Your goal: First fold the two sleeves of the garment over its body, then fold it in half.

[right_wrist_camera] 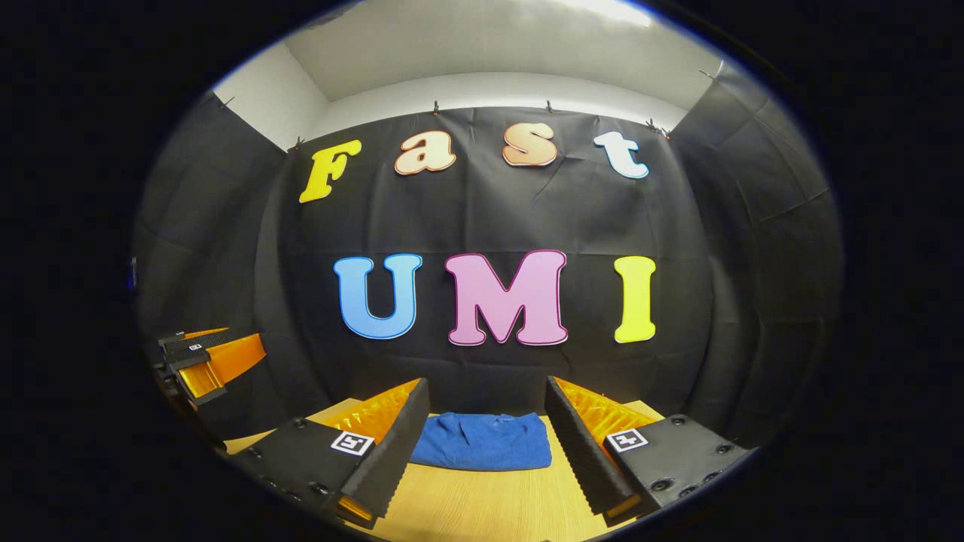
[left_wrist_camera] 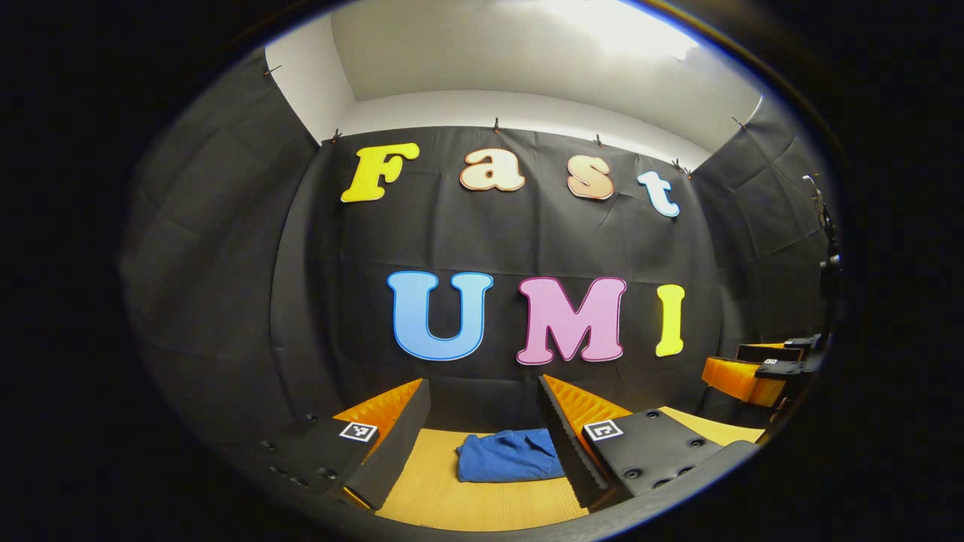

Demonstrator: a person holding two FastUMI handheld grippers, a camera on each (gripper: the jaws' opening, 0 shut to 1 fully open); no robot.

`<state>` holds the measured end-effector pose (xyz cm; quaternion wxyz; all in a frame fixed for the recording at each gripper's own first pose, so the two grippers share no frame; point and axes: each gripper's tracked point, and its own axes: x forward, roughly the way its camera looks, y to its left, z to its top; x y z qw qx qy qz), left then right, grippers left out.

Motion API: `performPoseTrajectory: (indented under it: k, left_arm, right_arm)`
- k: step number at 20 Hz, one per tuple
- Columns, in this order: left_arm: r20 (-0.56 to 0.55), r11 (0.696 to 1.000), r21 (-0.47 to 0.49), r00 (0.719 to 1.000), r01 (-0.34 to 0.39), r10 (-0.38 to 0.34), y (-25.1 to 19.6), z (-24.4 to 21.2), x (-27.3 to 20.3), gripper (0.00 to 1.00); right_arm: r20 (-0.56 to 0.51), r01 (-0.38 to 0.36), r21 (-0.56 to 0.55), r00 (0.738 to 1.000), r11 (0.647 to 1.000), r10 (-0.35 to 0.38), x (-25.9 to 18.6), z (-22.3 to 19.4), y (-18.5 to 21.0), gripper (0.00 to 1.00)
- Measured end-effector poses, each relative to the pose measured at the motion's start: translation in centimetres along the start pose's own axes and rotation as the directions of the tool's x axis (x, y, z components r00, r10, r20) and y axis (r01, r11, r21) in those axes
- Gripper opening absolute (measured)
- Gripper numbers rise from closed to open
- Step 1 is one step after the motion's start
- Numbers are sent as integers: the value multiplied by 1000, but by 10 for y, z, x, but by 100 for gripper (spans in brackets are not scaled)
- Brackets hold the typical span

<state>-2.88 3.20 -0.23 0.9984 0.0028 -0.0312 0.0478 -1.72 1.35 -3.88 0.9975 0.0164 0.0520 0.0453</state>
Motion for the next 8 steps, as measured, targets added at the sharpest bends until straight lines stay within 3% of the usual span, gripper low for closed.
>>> performPoseTrajectory:
  k: [5,6,8]
  left_arm:
    - [11,1000,7,1000,13,-13,-3,3,0,82]
    - [15,1000,11,1000,14,-14,-3,3,-1,82]
    - [21,999,26,999,23,-24,-5,5,-3,82]
  right_arm:
    - [-5,-8,7,1000,1000,8,1,0,4,96]
    - [-10,-13,4,1000,1000,13,1,-2,7,89]
    - [-19,-25,1,1000,1000,25,2,-4,11,89]
